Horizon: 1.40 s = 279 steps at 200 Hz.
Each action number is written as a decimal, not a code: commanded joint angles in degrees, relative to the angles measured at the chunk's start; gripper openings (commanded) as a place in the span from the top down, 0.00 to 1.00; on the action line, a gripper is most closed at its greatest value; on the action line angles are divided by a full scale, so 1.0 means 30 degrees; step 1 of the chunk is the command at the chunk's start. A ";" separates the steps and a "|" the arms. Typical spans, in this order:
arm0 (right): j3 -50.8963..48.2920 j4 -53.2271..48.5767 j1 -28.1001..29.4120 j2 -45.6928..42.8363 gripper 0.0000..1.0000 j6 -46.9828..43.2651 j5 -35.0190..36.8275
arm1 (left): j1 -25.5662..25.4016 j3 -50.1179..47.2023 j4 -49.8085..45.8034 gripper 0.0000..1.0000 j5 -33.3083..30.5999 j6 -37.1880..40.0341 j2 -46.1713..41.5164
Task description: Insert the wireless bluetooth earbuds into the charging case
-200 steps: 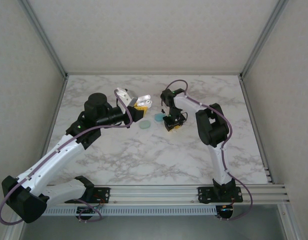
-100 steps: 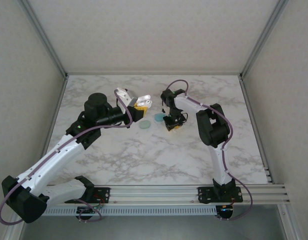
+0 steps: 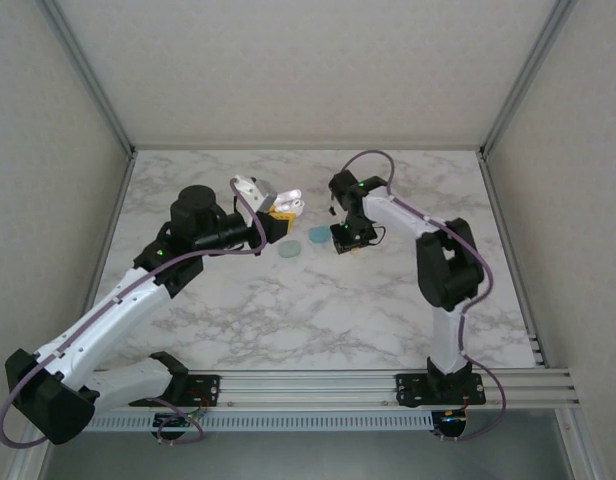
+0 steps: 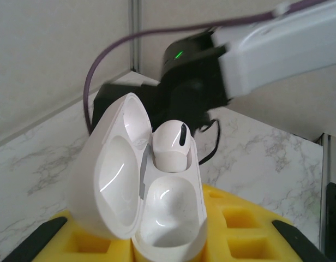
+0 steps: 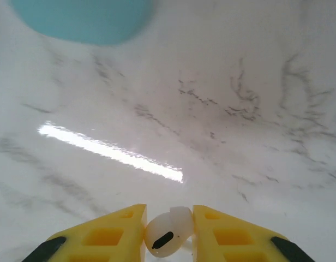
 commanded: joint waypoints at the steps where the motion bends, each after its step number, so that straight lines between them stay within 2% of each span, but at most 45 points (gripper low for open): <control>1: -0.0375 0.1009 0.0084 -0.3161 0.73 0.1786 -0.1067 | -0.0124 -0.0063 0.0710 0.89 -0.0516 -0.0197 0.0172; 68: -0.0691 0.3824 0.0132 -0.9787 0.73 0.4627 -0.2199 | -0.0124 0.0106 0.1641 0.90 -0.0550 -0.0420 0.1068; 99: -0.0419 0.4506 0.0133 -1.1494 0.73 0.5640 -0.2758 | -0.0131 0.0332 0.2114 0.90 -0.0234 -0.0646 0.1620; 129: -0.0711 0.6415 0.0184 -1.2588 0.73 0.7391 -0.4699 | -0.0153 0.0053 0.3396 0.89 0.0599 -0.0694 0.1842; 183: -0.1499 1.0308 0.0905 -1.2879 0.73 1.0253 -0.6303 | -0.0298 -0.0238 0.4257 0.90 0.0269 -0.0104 0.1932; 231: -0.2237 1.2445 0.2227 -1.2567 0.73 1.1052 -0.5200 | -0.0664 -0.0436 0.4874 0.90 -0.0286 -0.0042 0.1986; 279: -0.2090 1.2812 0.3398 -1.1972 0.73 1.0961 -0.4224 | -0.0995 -0.0458 0.4920 0.90 -0.0787 0.0304 0.2025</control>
